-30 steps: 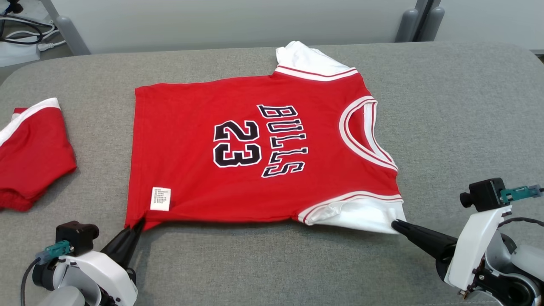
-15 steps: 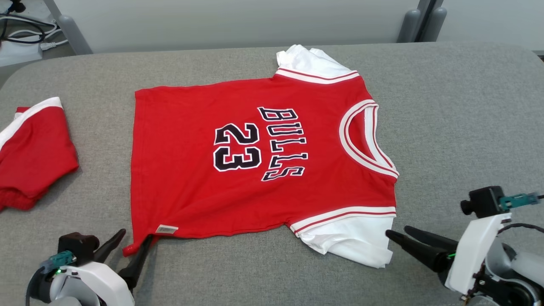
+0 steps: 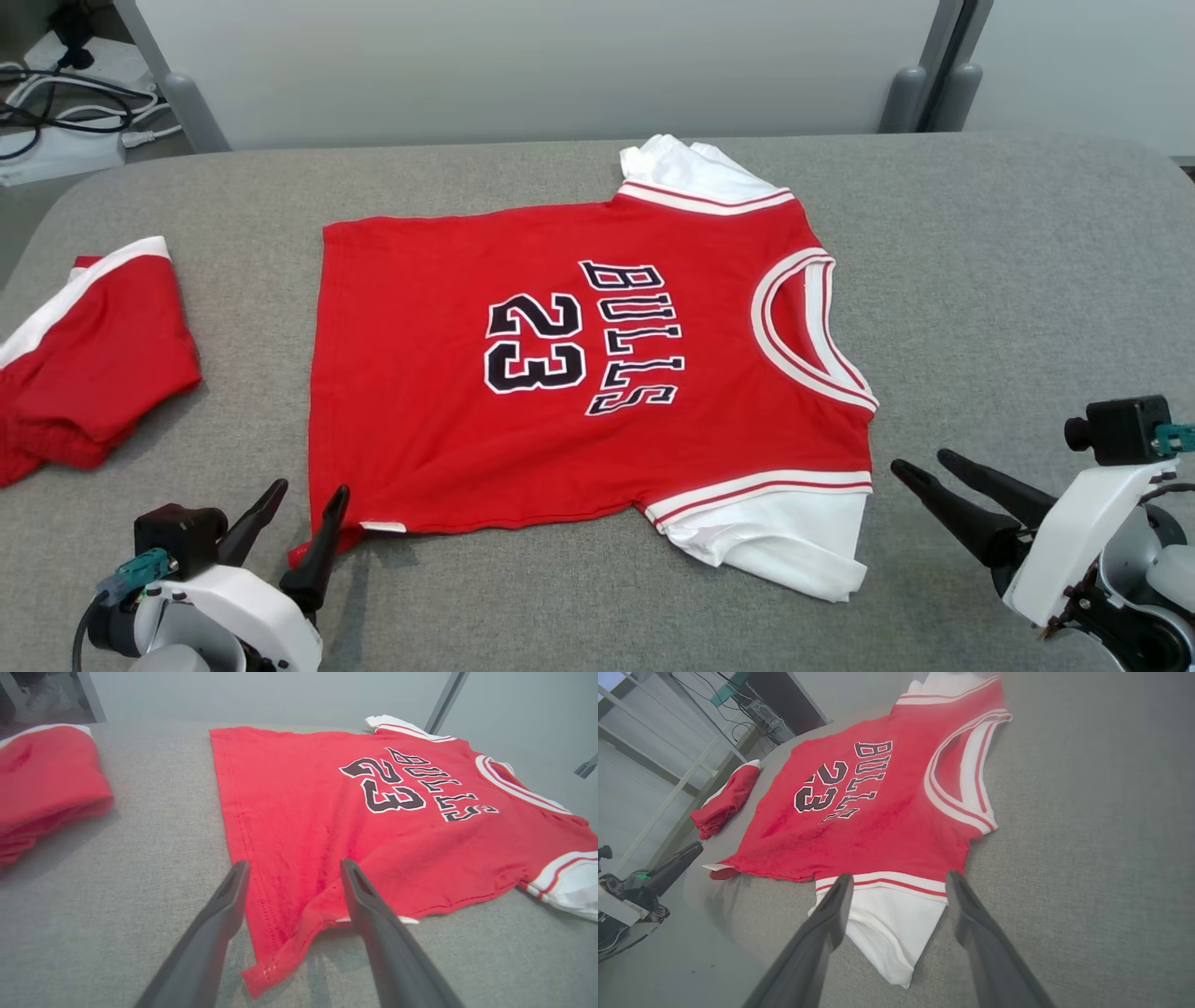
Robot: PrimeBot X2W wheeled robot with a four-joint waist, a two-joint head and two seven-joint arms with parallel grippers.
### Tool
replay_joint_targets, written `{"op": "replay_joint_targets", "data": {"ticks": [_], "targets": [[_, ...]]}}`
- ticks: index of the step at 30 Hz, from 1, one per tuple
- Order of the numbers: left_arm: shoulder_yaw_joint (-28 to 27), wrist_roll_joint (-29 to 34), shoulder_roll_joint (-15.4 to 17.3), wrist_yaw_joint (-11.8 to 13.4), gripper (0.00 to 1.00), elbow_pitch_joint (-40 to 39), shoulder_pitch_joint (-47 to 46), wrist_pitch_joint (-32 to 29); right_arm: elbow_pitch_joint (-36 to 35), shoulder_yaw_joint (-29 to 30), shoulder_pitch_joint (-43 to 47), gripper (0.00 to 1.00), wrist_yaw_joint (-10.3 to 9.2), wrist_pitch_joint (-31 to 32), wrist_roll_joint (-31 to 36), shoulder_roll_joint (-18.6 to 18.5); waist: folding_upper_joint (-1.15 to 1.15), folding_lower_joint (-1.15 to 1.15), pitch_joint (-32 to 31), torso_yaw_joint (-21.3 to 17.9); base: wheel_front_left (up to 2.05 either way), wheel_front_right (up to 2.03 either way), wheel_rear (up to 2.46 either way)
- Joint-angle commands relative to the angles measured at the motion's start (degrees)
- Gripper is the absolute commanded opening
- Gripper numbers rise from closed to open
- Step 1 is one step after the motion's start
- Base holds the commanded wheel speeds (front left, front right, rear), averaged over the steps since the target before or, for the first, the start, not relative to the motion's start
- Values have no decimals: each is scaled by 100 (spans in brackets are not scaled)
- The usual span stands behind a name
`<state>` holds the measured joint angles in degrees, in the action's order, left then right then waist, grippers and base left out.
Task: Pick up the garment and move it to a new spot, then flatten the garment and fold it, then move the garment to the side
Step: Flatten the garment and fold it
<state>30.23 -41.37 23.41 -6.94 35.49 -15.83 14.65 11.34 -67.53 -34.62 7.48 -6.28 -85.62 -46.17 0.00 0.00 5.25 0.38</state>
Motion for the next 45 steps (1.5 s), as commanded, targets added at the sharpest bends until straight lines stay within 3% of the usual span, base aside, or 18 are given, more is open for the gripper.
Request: {"op": "replay_joint_targets", "data": {"ticks": [1,8,14,25,32,41,45], "targets": [[-320,84,159,57,100,-139,-94,35,49,15,156,100,1,-167,149,-116,0,0,-26,17,0,0,0],[-1144,546,-295,139,100,-433,277,35,674,-103,126,100,1,-572,684,294,0,0,-130,46,0,0,0],[-1718,1009,-731,66,100,-496,494,35,1125,-206,160,100,1,-731,1005,766,0,0,-157,29,0,0,0],[-2017,1390,-1037,-43,100,-270,512,35,1378,-103,291,100,1,-858,1290,1056,0,0,-62,-83,0,0,0],[-1705,1552,-910,-53,100,-130,456,35,1423,-124,273,100,1,-867,1398,1052,0,0,22,-118,0,0,0],[-793,1386,-486,-54,100,431,288,35,1428,-144,202,100,1,-870,1418,1065,0,0,89,-39,0,0,0],[-649,1646,-239,-54,100,568,132,35,1442,-137,181,100,1,-871,1438,1084,0,0,119,2,0,0,0]]}}
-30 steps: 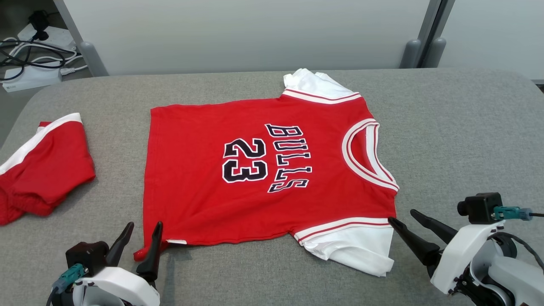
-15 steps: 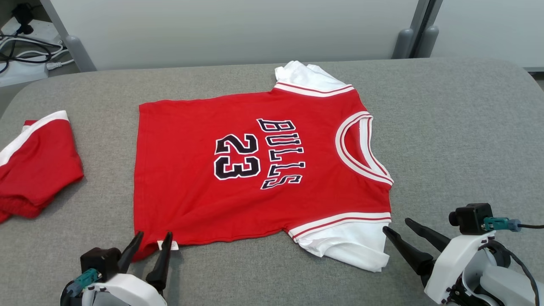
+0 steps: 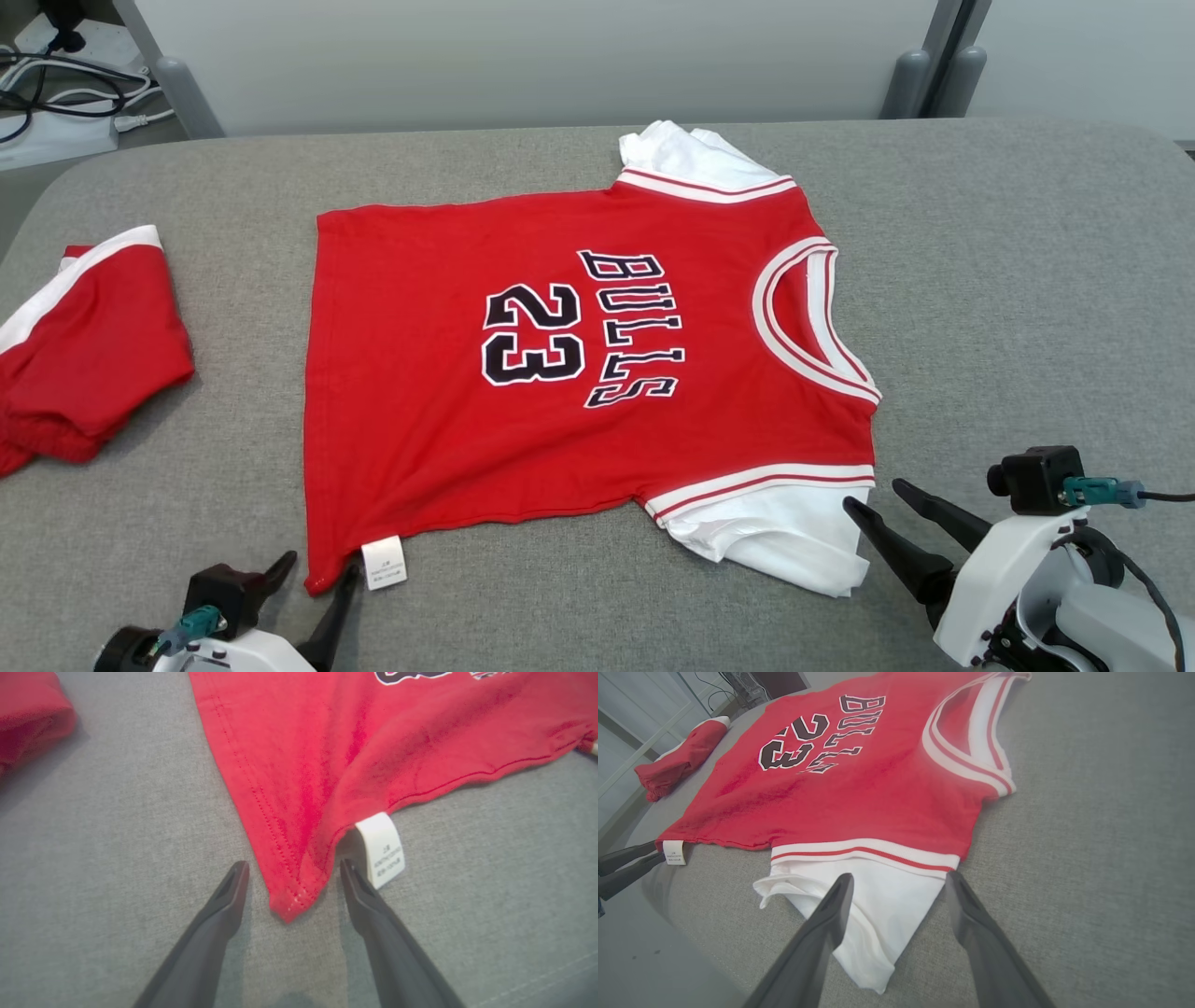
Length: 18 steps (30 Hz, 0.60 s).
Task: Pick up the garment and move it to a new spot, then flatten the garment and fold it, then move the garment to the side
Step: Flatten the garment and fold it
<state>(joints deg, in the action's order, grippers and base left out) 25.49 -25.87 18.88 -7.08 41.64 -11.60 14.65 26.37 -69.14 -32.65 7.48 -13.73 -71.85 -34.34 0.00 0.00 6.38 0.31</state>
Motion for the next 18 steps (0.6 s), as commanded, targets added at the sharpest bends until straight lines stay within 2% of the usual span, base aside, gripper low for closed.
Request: {"op": "replay_joint_targets", "data": {"ticks": [1,8,13,14,16,18], "targets": [[-133,167,243,-40,100,-12,-328,35,-57,23,-21,100,1,-126,68,-95,0,0,11,15,0,0,0],[364,505,355,-40,100,88,-570,35,-65,34,-74,100,1,-126,98,-49,0,0,39,-12,0,0,0],[469,726,385,-29,100,275,-695,35,-95,28,-97,100,1,-127,119,-71,0,0,57,-59,0,0,0],[509,769,383,-30,94,326,-717,35,-124,7,-107,100,1,-127,141,-87,0,0,66,-64,0,0,0],[601,821,367,-33,0,395,-765,35,-212,-33,-124,100,1,-127,130,-121,0,0,90,-72,0,0,0],[653,851,366,-34,0,422,-792,35,-271,-78,-150,100,1,-113,167,-149,0,0,104,-73,0,0,0]]}}
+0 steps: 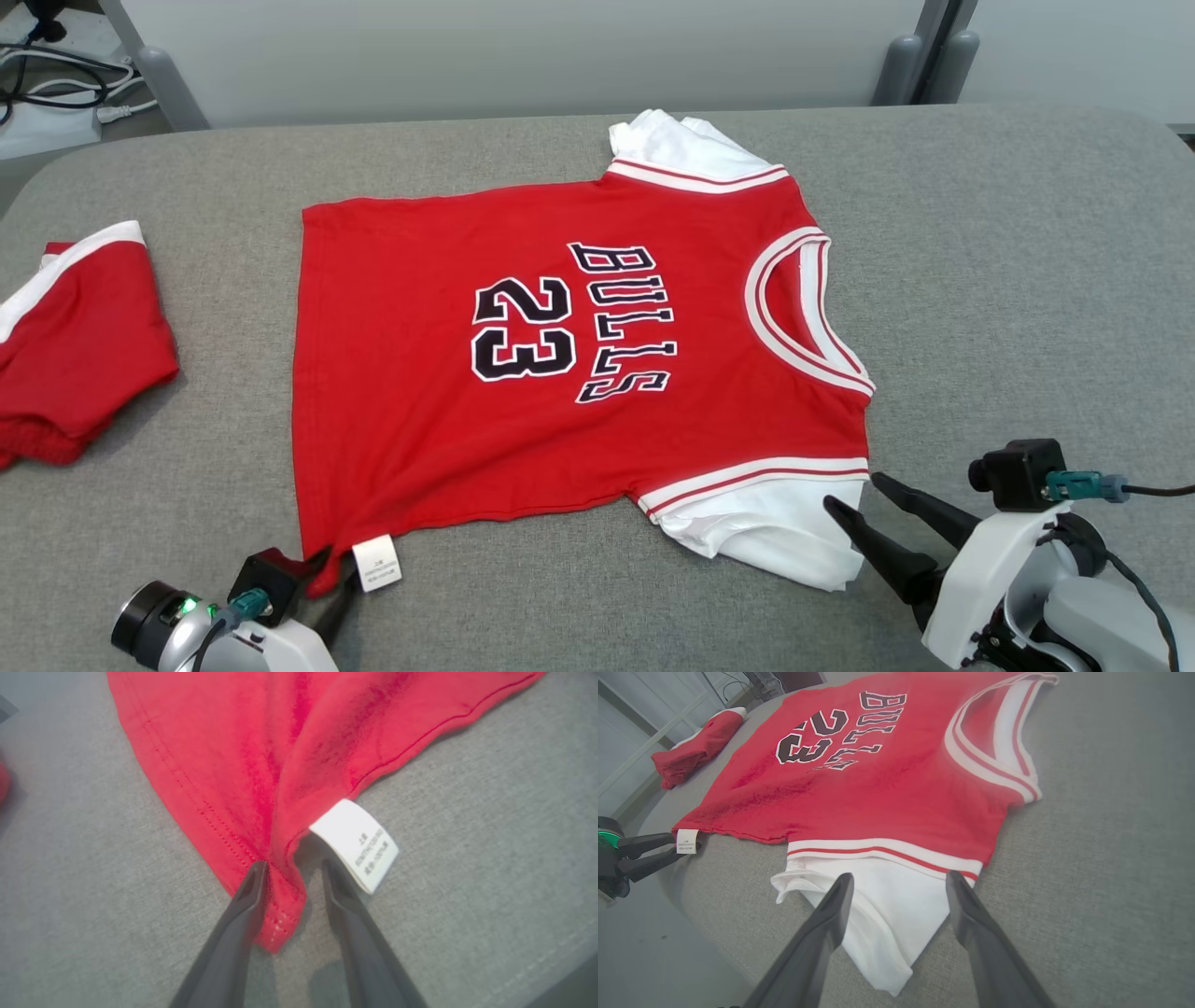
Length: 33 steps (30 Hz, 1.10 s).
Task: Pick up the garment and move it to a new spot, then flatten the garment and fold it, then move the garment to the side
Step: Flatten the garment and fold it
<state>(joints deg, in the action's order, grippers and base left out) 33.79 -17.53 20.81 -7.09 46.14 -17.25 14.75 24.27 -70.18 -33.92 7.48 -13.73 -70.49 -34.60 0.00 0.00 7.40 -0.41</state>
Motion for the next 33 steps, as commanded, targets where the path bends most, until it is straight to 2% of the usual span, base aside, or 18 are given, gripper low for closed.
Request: {"op": "replay_joint_targets", "data": {"ticks": [1,11,26,33], "targets": [[-147,19,165,-34,0,-9,-252,25,-135,-24,-44,100,1,-78,67,-159,0,0,15,0,0,0,0],[-120,-31,185,-38,0,-43,-362,25,-650,-278,-92,100,1,455,379,-496,0,0,79,59,0,0,0],[-183,85,150,-39,0,-26,-414,25,-539,-316,81,100,1,1451,1244,-118,0,0,153,283,0,0,0],[-270,103,125,-39,0,-53,-353,25,-227,-317,-54,100,1,1204,1481,-111,0,0,131,322,0,0,0]]}}
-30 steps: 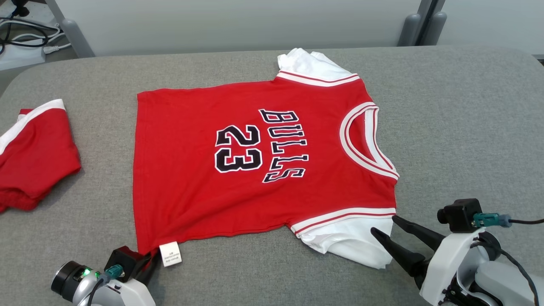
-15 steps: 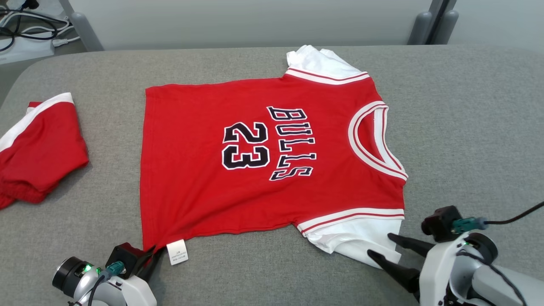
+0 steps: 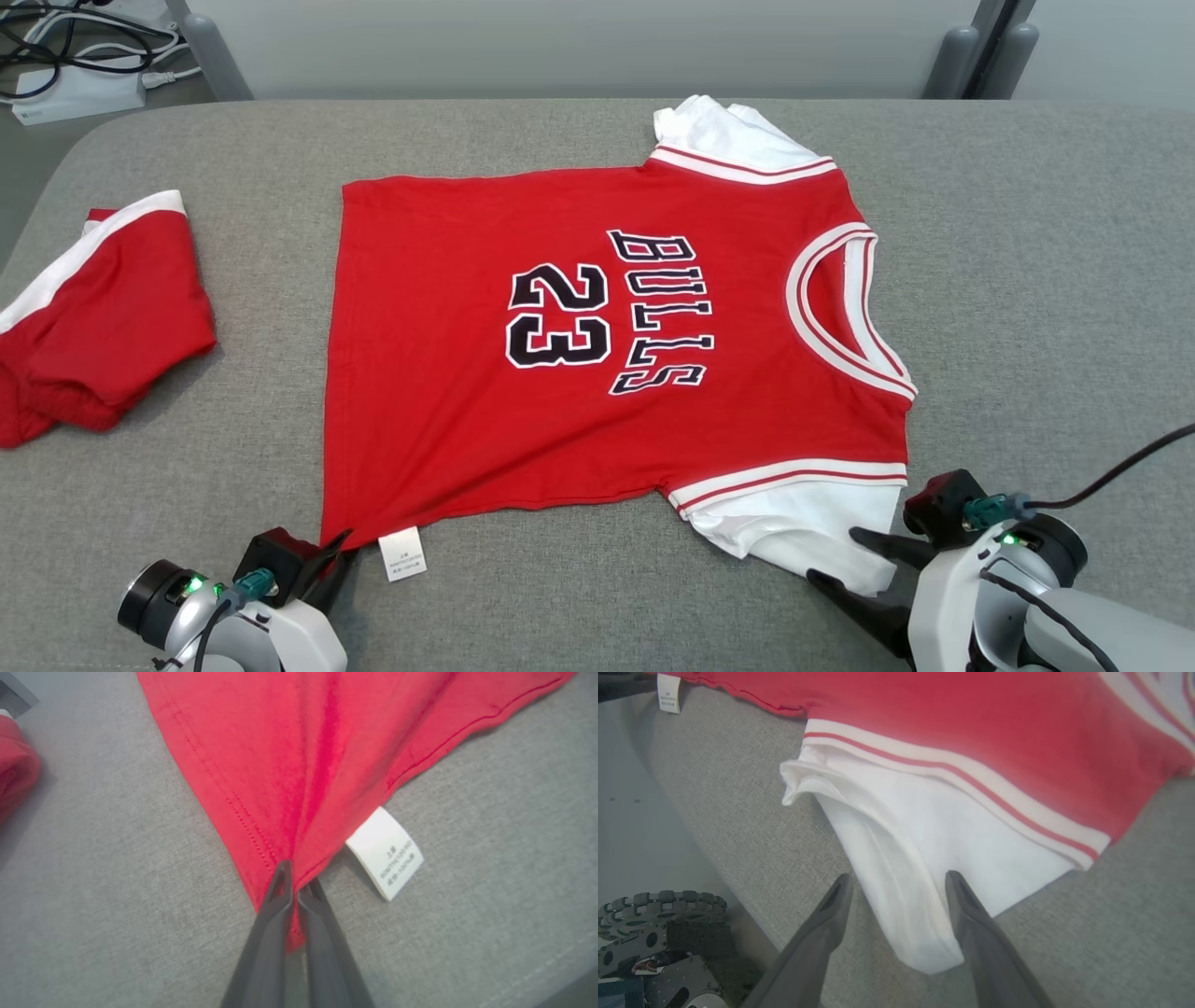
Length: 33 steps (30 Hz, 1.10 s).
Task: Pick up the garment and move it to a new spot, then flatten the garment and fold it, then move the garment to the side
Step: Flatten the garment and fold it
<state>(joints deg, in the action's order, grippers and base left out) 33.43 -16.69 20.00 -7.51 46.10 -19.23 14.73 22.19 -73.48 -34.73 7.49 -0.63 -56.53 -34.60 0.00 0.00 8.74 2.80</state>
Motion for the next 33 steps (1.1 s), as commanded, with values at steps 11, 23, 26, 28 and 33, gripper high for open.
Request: {"op": "replay_joint_targets", "data": {"ticks": [11,23,26,28,33], "targets": [[-306,52,136,3,0,-113,-129,27,100,13,43,100,0,170,502,47,0,0,5,31,0,0,0],[-319,10,104,2,0,-166,-221,27,-126,13,13,0,0,599,897,-82,0,0,131,53,0,0,0],[-337,6,112,2,0,-184,-210,27,-130,13,-38,0,0,560,961,-130,0,0,122,31,0,0,0],[-344,7,110,2,0,-195,-207,27,-216,13,-16,0,0,606,965,-142,0,0,119,22,0,0,0],[-339,0,93,2,0,-200,-198,27,-579,13,66,0,0,681,957,-259,0,0,120,10,0,0,0]]}}
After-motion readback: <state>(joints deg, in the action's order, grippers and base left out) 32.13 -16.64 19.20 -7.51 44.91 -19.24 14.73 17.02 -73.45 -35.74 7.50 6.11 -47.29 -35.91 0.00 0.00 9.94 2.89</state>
